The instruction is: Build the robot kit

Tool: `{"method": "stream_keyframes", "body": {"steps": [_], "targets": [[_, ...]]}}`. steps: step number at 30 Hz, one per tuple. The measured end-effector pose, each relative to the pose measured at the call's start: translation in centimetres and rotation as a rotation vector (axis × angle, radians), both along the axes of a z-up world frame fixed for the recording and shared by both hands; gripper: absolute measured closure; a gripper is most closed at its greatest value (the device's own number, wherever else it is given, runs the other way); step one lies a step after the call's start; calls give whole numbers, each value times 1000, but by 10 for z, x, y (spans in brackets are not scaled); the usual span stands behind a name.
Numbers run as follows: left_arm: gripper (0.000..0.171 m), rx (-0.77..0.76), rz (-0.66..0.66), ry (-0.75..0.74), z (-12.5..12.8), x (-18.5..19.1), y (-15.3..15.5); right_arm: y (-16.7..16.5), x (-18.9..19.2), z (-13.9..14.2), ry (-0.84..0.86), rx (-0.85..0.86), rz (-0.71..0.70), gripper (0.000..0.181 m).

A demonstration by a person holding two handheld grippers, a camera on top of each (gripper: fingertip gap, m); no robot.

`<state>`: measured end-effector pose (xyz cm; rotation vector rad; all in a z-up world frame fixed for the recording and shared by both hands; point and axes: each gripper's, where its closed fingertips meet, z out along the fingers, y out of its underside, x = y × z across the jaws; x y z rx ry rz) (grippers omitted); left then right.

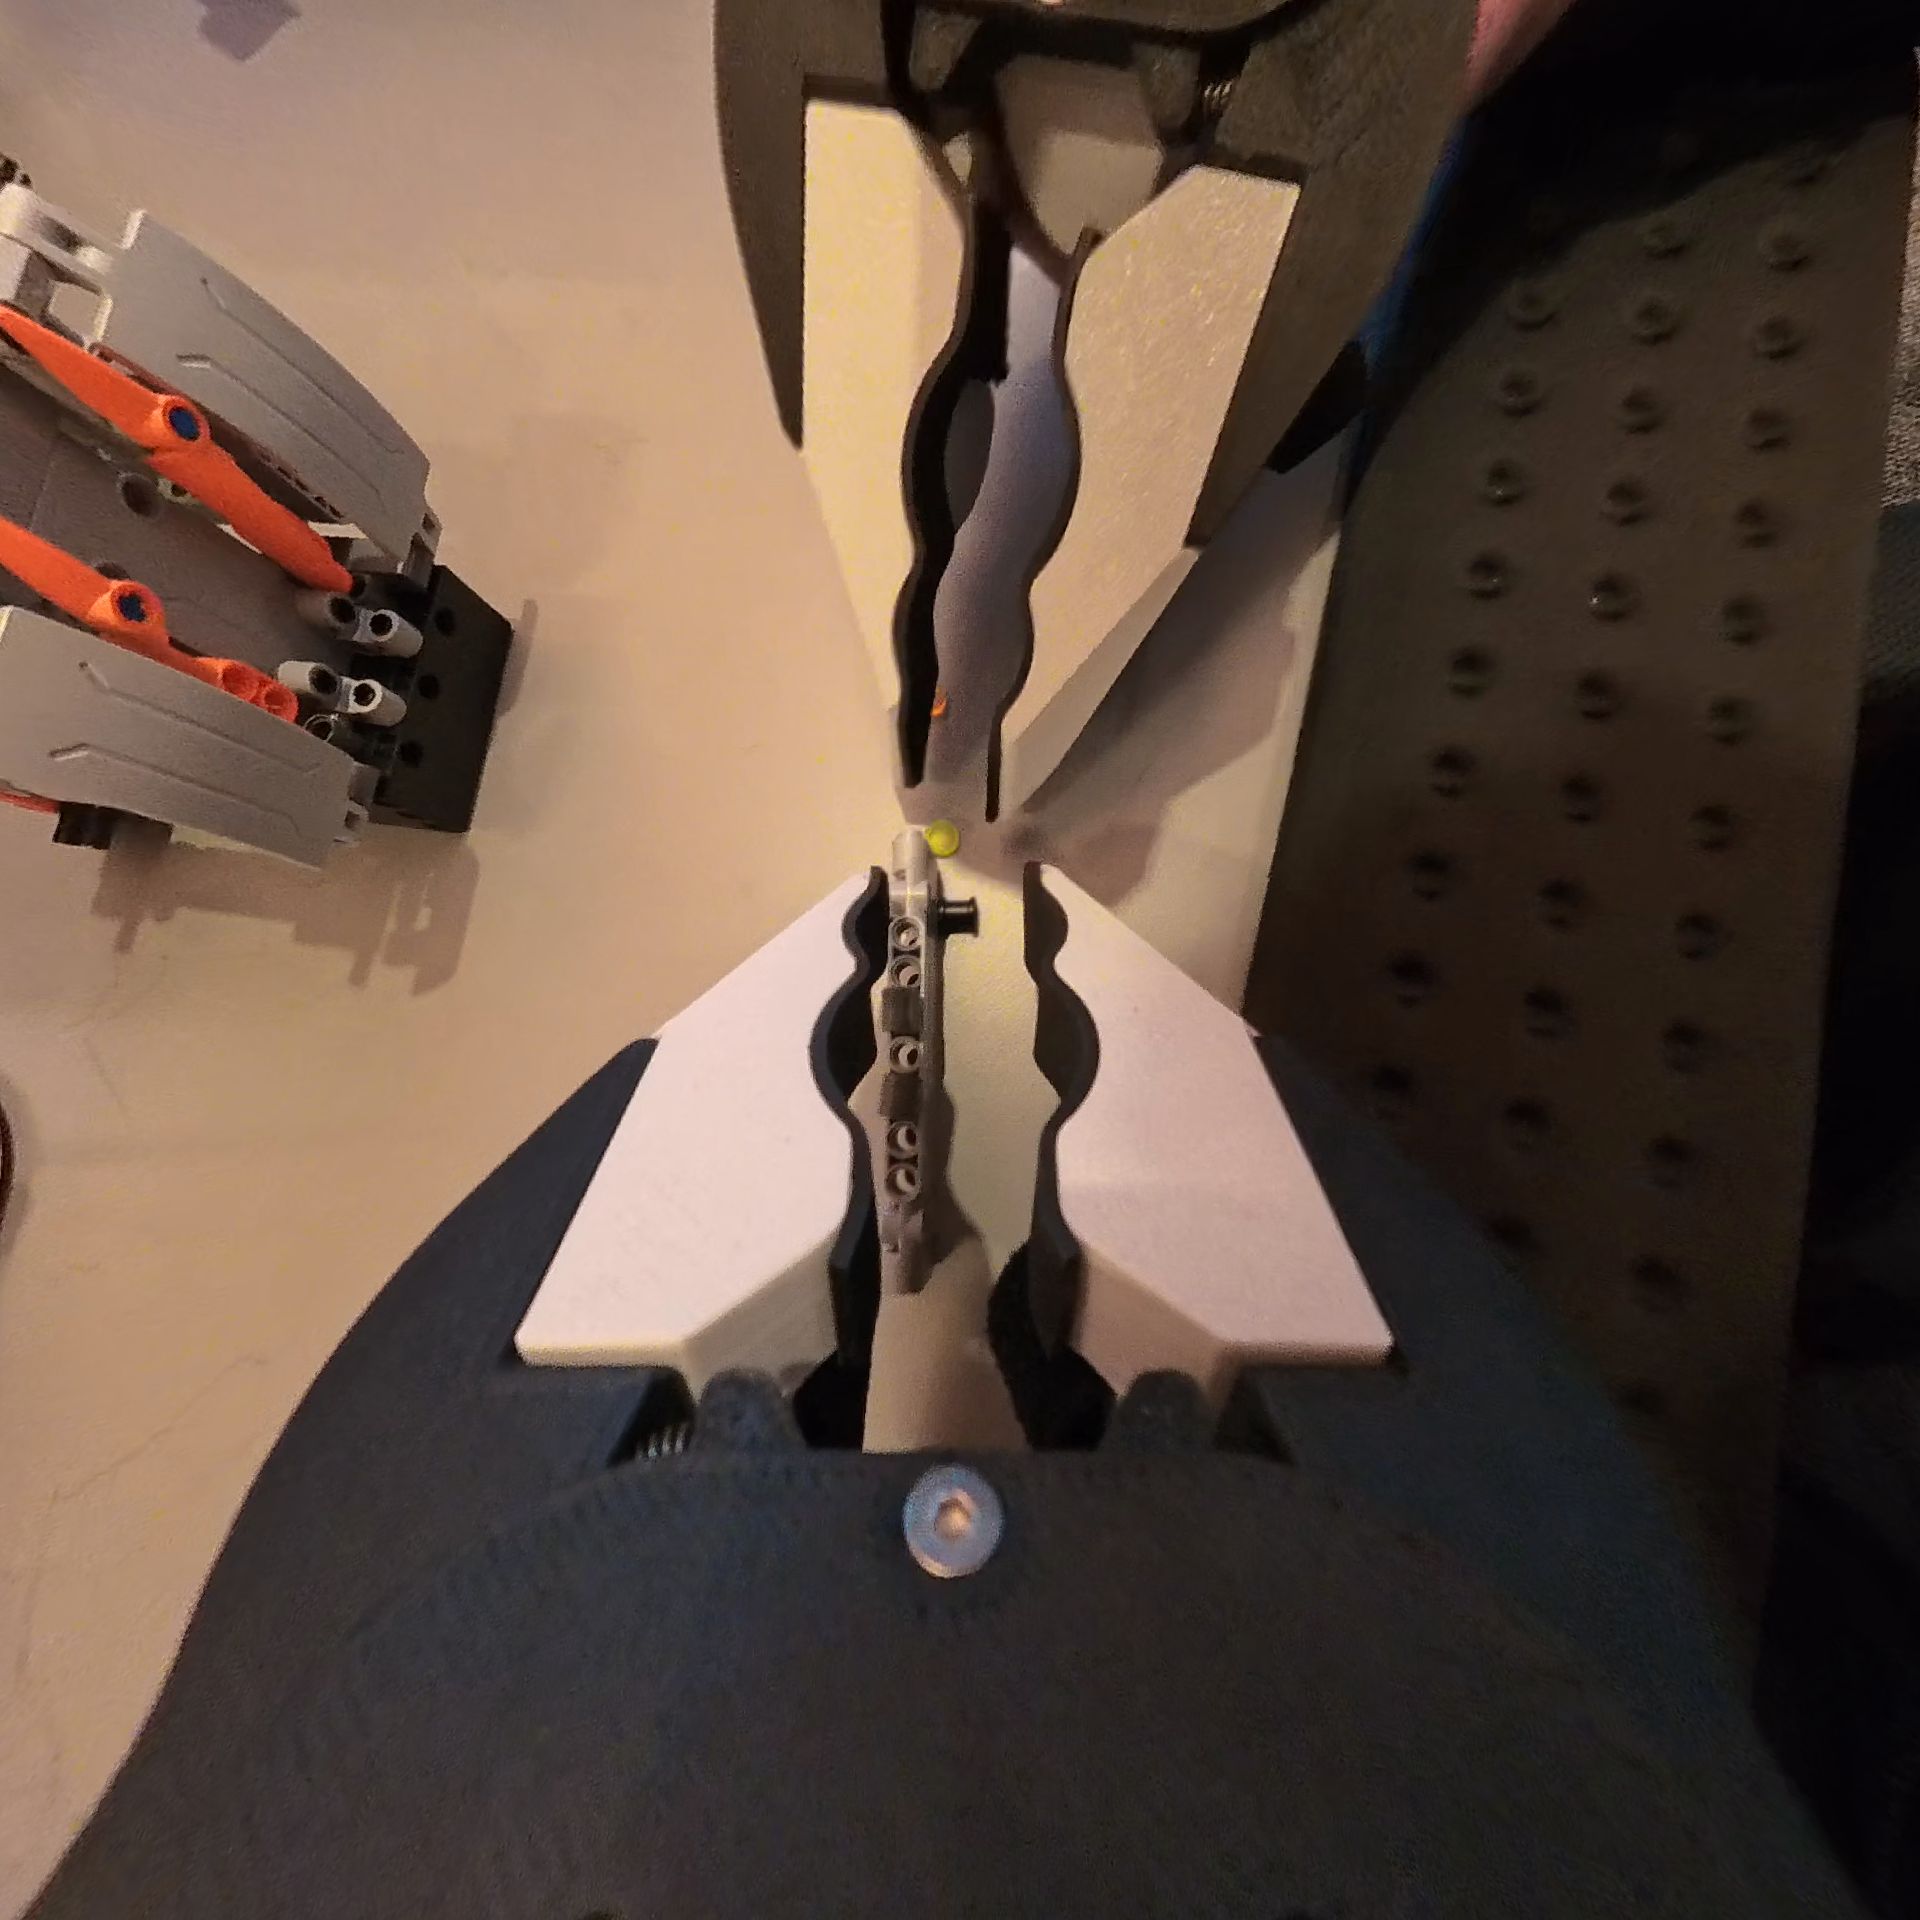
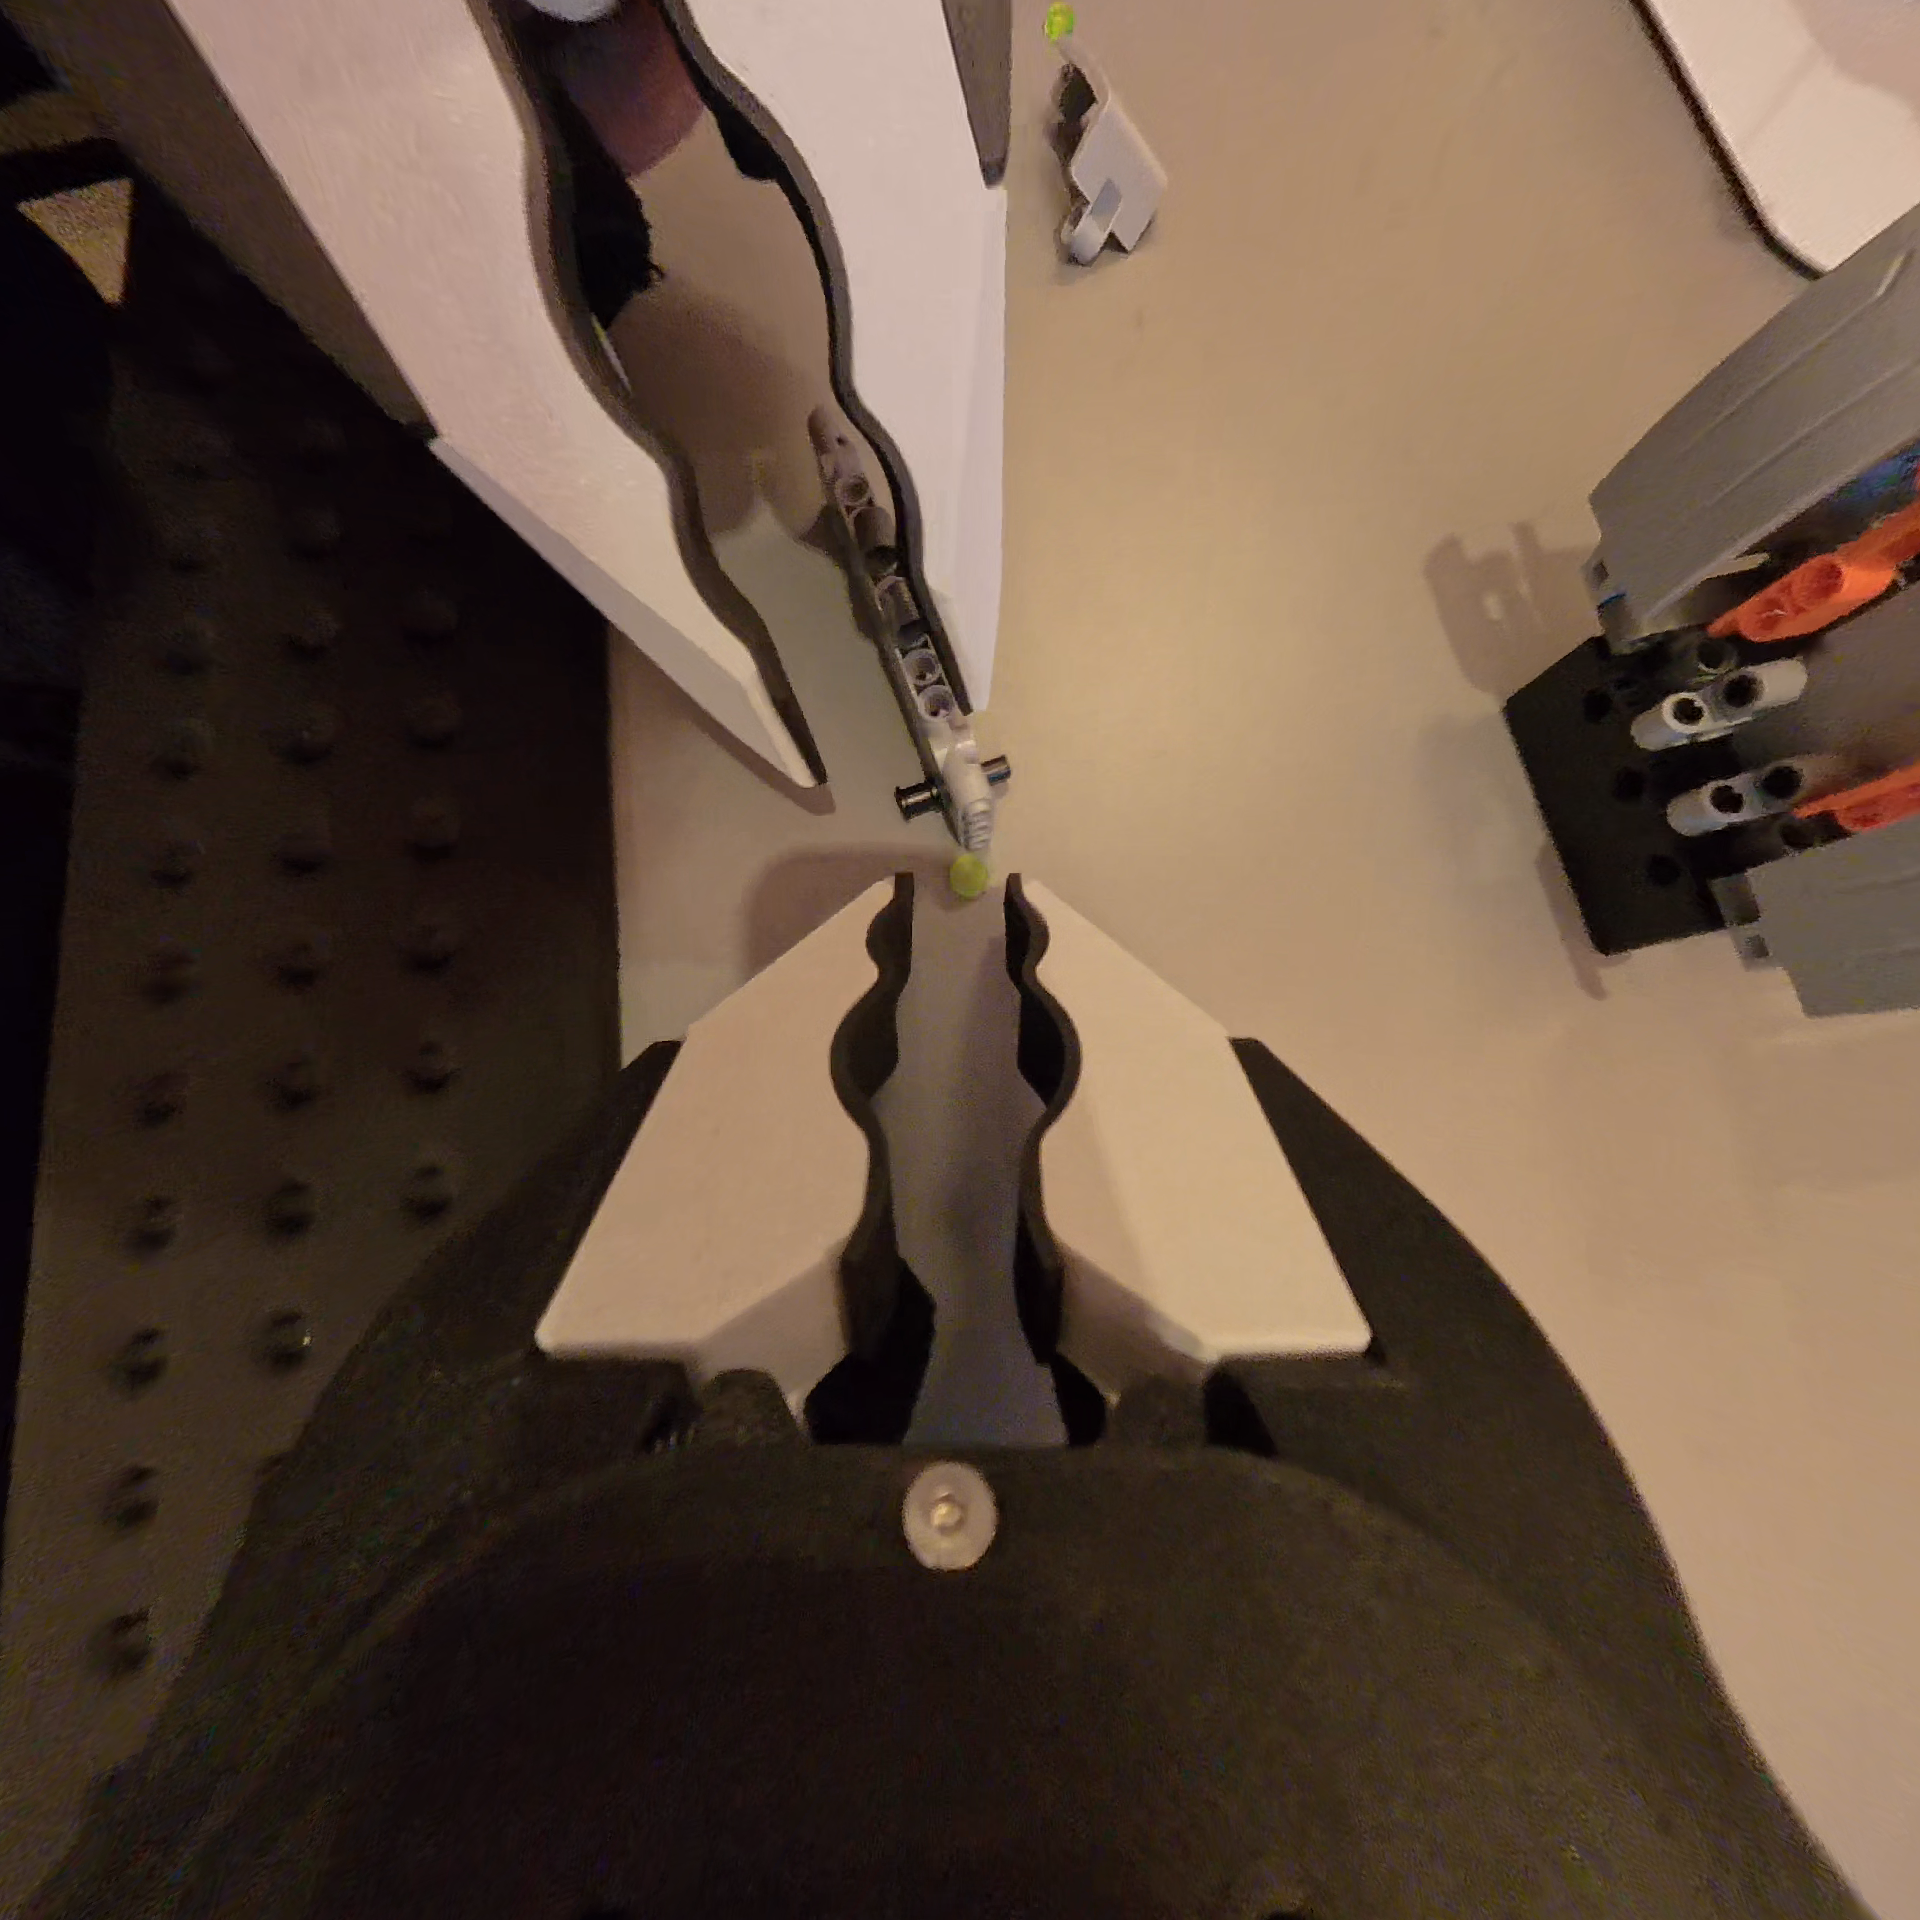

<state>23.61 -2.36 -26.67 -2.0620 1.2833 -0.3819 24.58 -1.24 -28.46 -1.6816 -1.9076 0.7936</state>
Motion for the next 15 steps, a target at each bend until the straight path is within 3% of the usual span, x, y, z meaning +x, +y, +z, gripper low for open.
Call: {"method": "stream_keyframes", "body": {"steps": [9,15], "targets": [[147,17,11,-9,2,-5,1,-3,-6,-8,-38,-52,29,177],[150,132,-46,11,14,7,1,-12,3,25,92,-358,31,177]]}}
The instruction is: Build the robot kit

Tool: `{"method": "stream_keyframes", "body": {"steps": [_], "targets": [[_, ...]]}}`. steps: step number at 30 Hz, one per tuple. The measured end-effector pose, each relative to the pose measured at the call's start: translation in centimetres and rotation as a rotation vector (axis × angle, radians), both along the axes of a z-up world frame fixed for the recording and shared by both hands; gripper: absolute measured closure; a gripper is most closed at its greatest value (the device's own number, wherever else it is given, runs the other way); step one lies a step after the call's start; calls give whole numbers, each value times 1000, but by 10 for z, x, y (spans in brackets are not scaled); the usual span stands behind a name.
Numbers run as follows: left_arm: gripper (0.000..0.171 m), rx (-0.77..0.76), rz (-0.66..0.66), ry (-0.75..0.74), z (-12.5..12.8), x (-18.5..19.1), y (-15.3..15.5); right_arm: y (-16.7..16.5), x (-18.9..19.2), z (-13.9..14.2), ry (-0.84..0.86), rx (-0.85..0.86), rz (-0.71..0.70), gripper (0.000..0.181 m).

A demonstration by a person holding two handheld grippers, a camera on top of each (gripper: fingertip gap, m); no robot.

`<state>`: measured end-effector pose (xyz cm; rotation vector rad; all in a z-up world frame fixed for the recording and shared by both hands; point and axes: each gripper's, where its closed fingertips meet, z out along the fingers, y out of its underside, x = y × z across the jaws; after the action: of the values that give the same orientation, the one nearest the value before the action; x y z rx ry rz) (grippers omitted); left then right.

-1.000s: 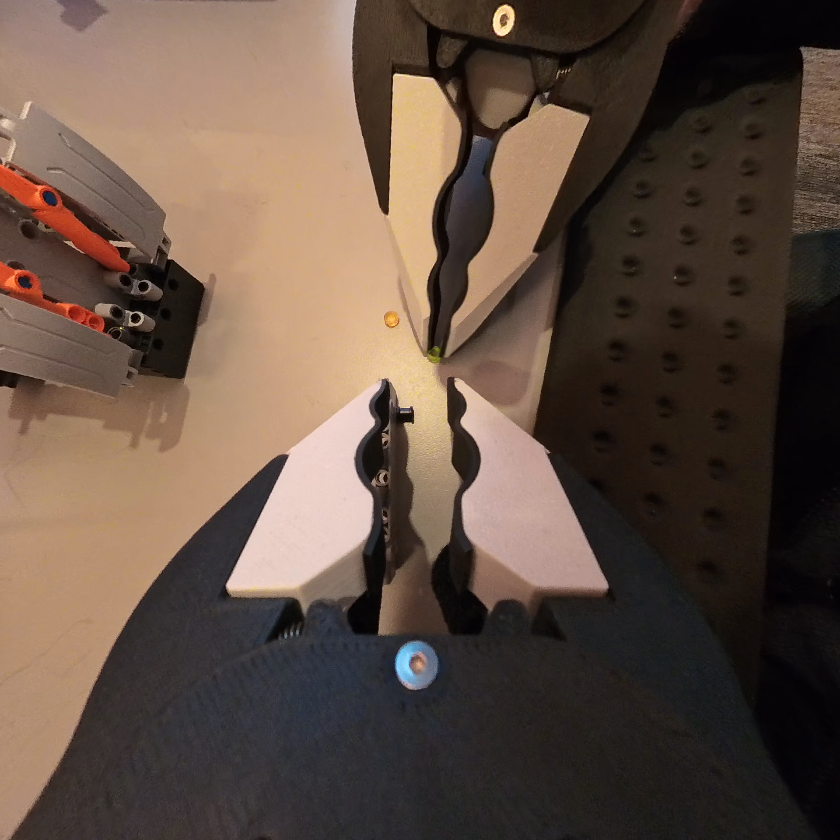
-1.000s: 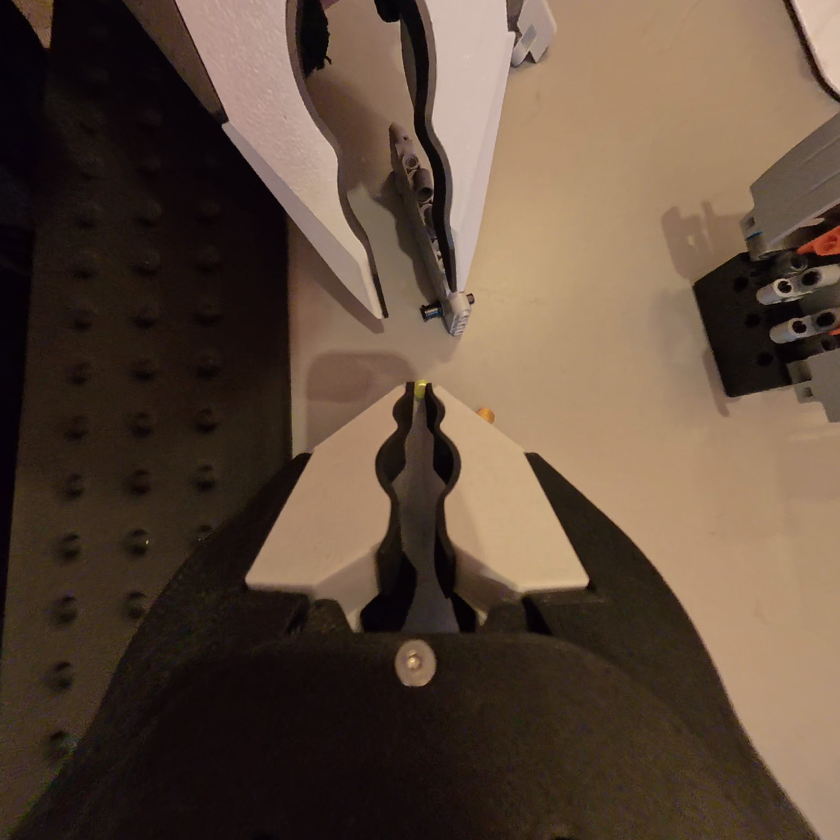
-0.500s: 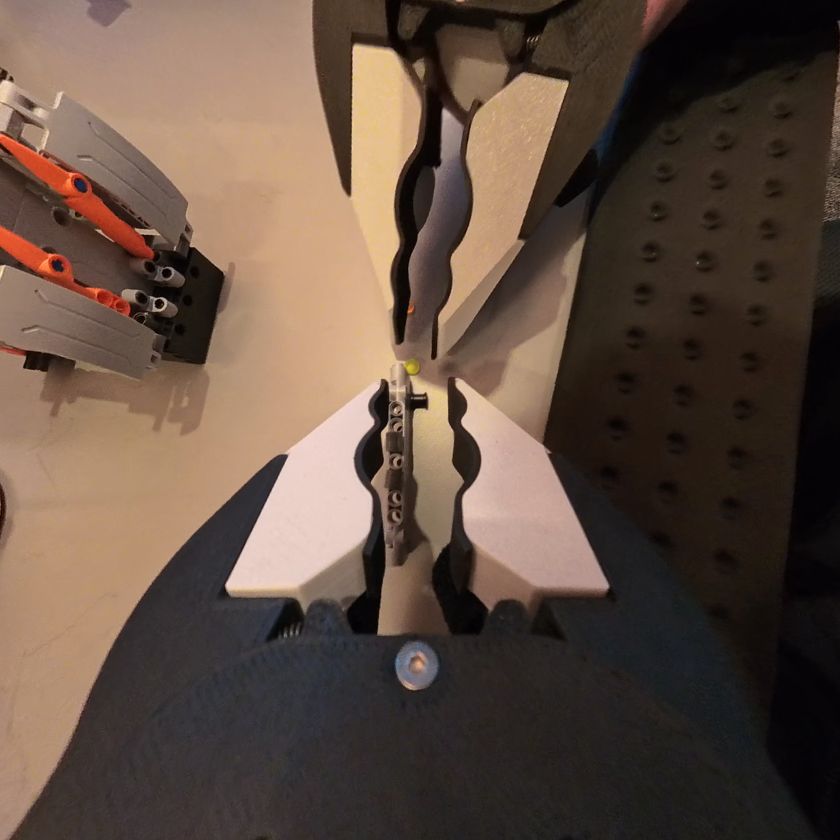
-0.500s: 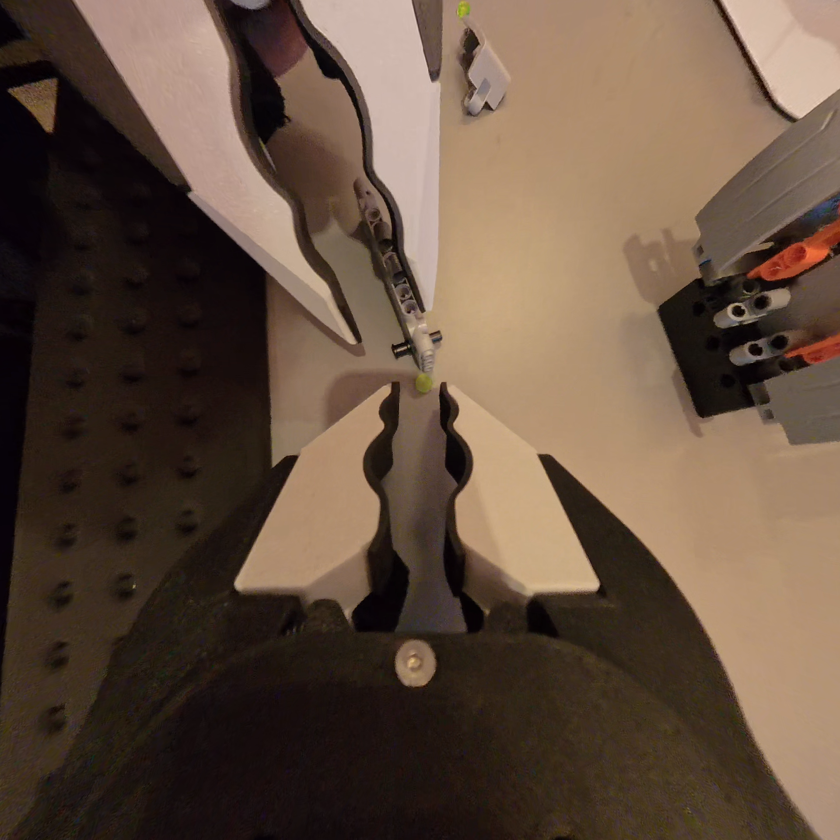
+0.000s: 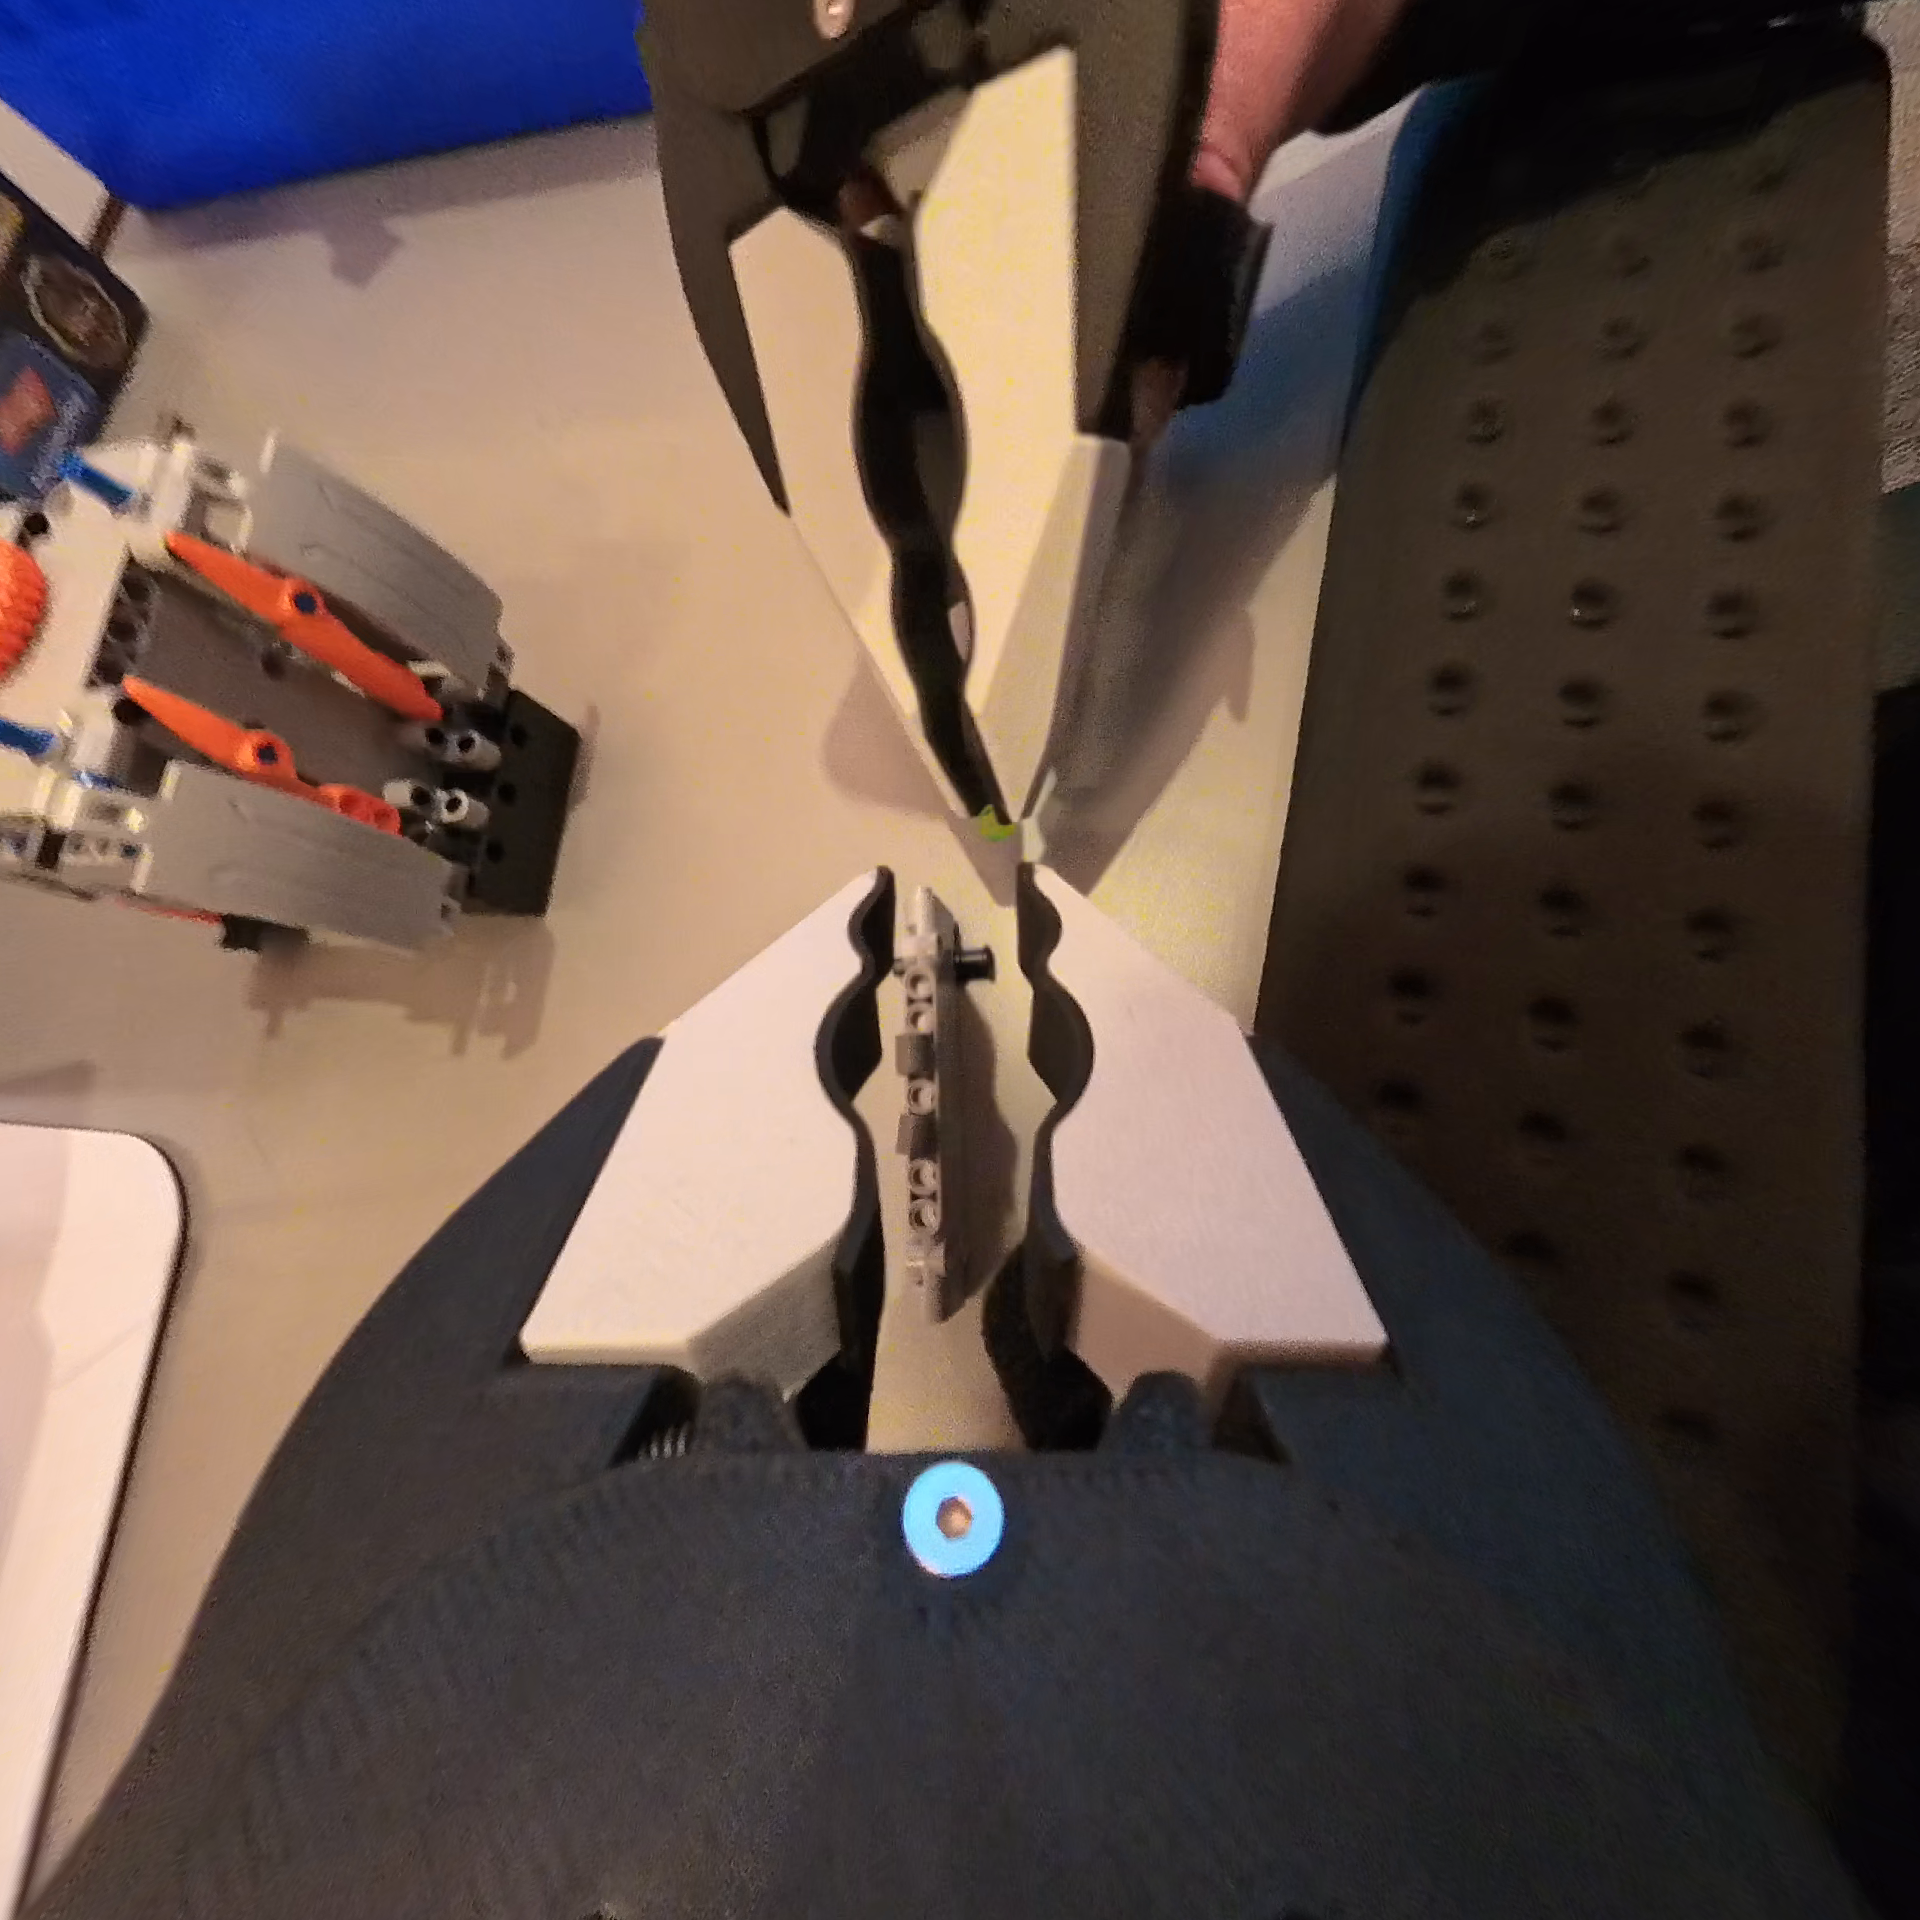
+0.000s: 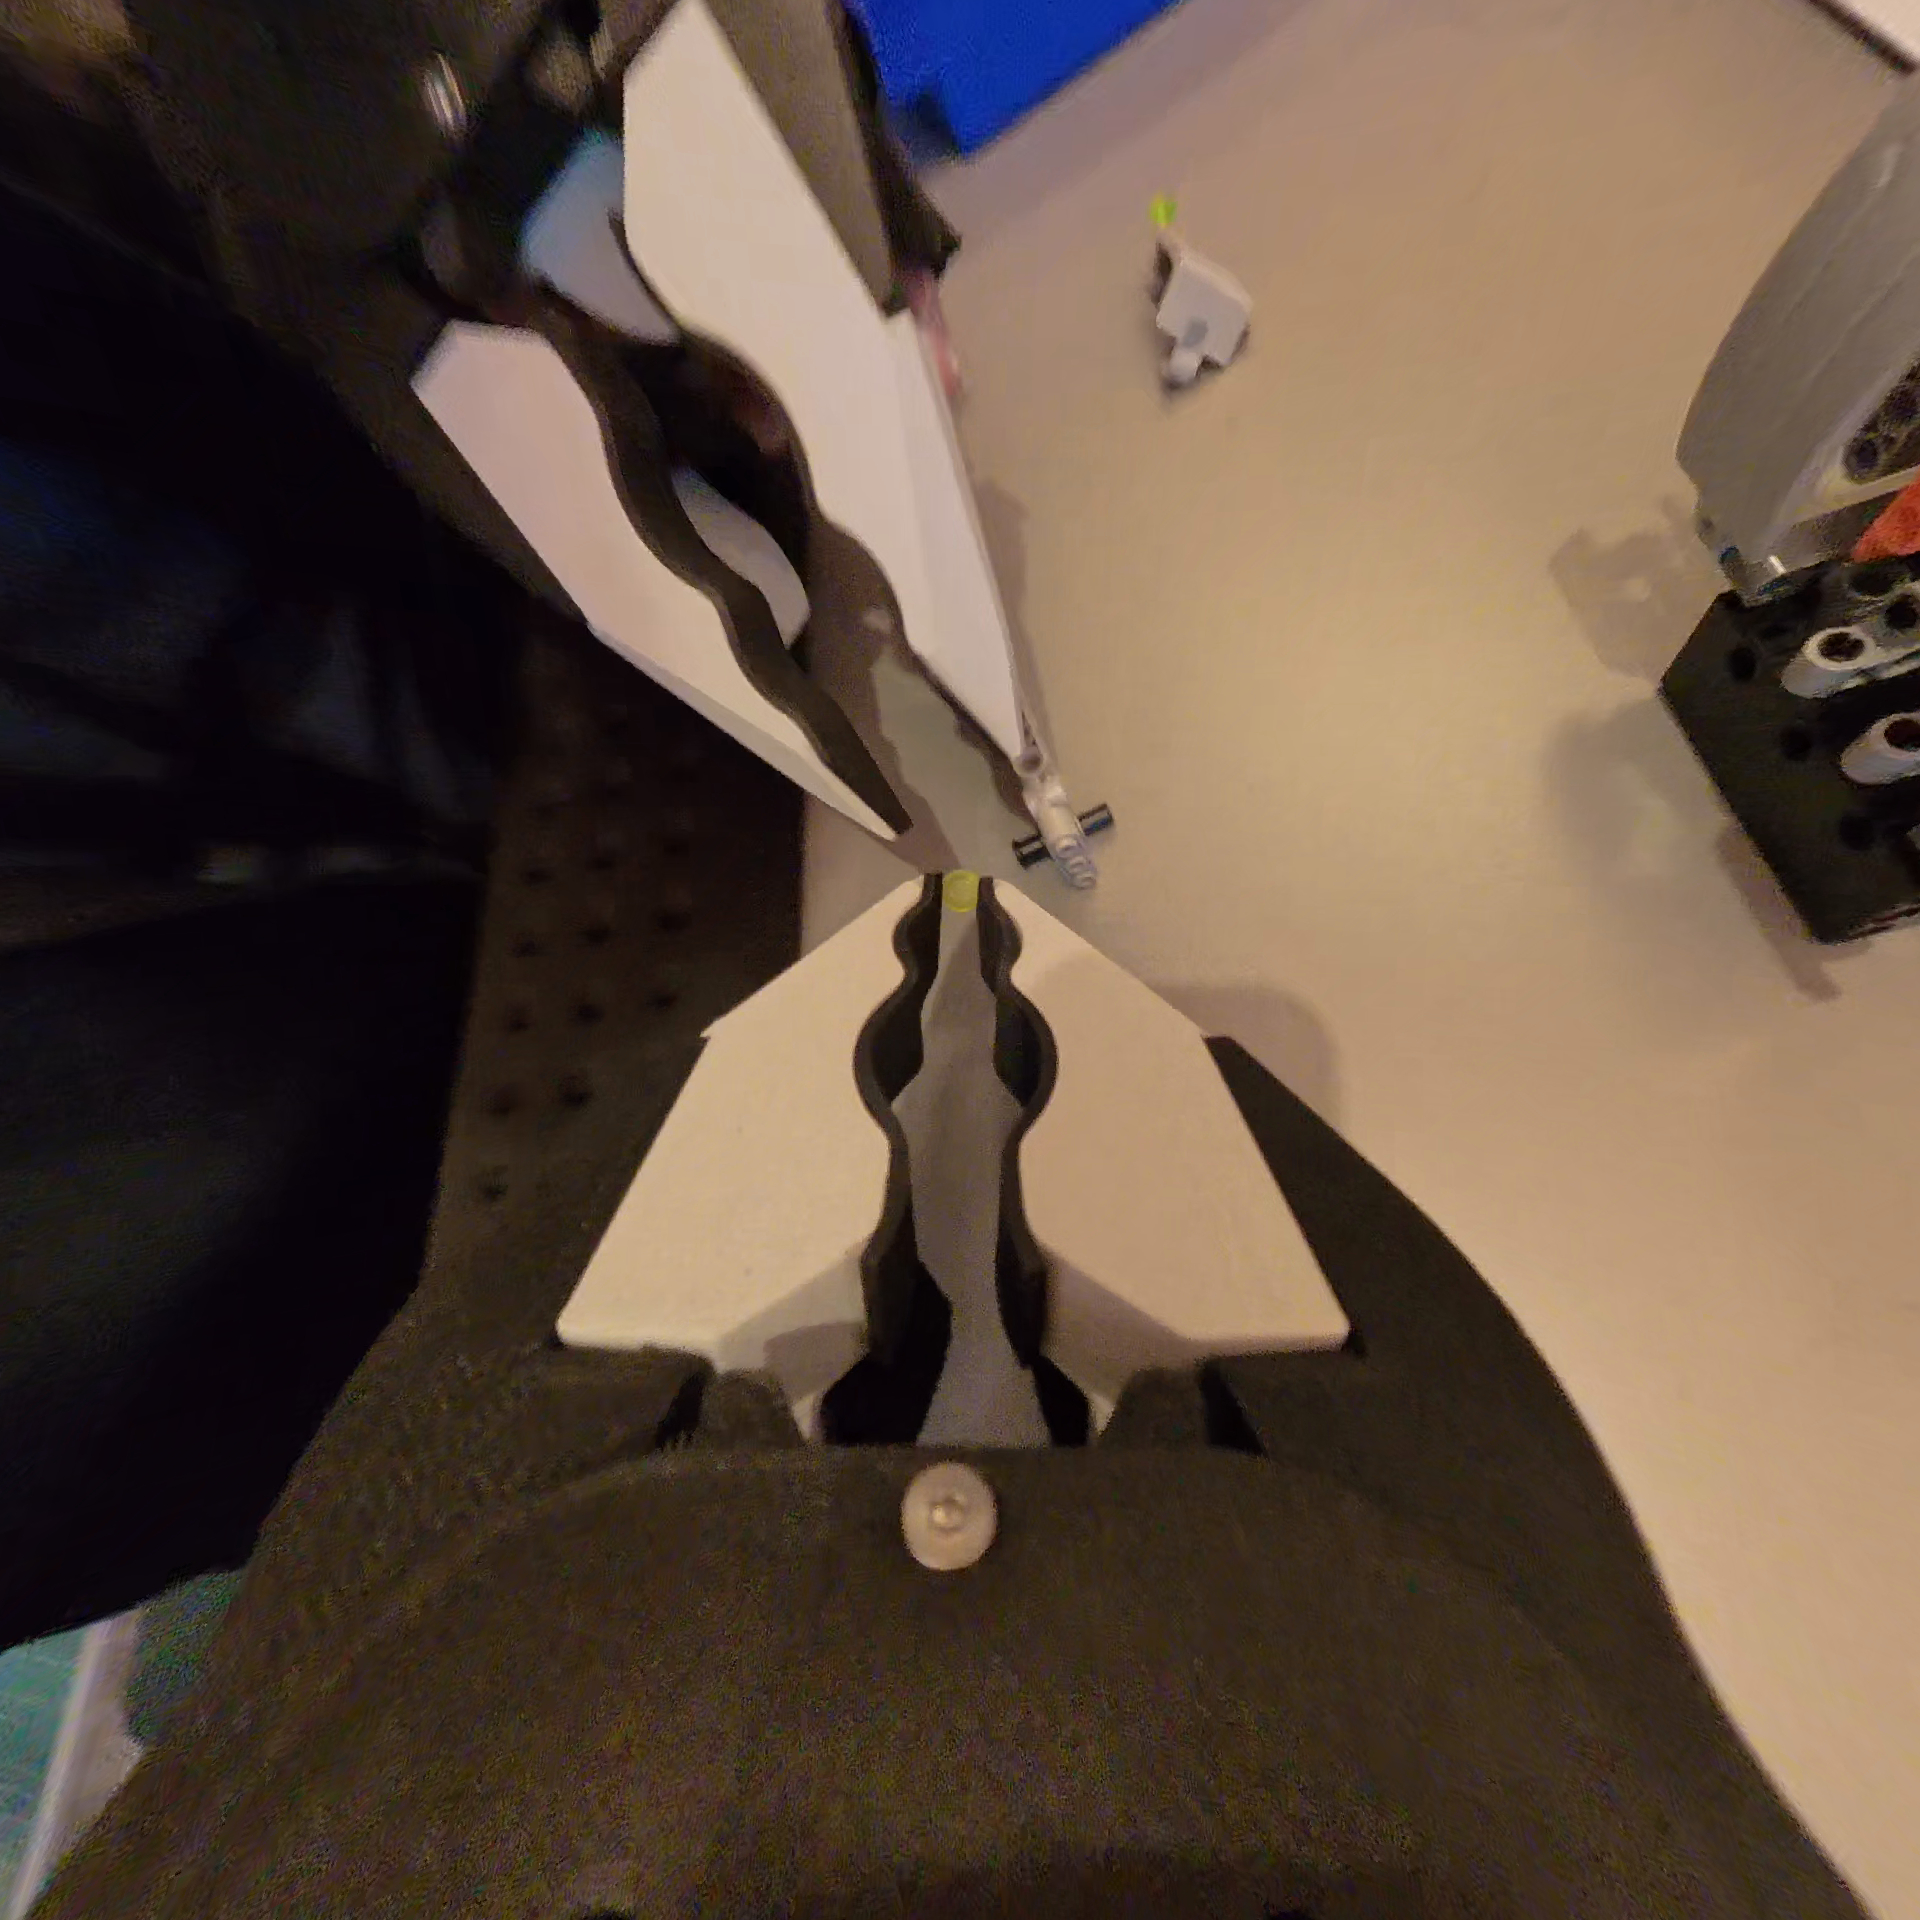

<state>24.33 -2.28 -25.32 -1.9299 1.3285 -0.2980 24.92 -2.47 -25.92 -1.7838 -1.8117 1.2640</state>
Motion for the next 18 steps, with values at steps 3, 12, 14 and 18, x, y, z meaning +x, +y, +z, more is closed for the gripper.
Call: {"method": "stream_keyframes", "body": {"steps": [3,12,14,18], "targets": [[157,83,-45,10,9,10,0,-3,4,19,75,-169,5,177],[171,227,-103,30,23,24,0,-4,11,40,141,-356,29,177],[171,250,-103,30,26,24,0,-4,11,41,146,-378,32,177],[166,282,-99,39,28,24,1,-2,12,41,135,-384,34,177]]}}
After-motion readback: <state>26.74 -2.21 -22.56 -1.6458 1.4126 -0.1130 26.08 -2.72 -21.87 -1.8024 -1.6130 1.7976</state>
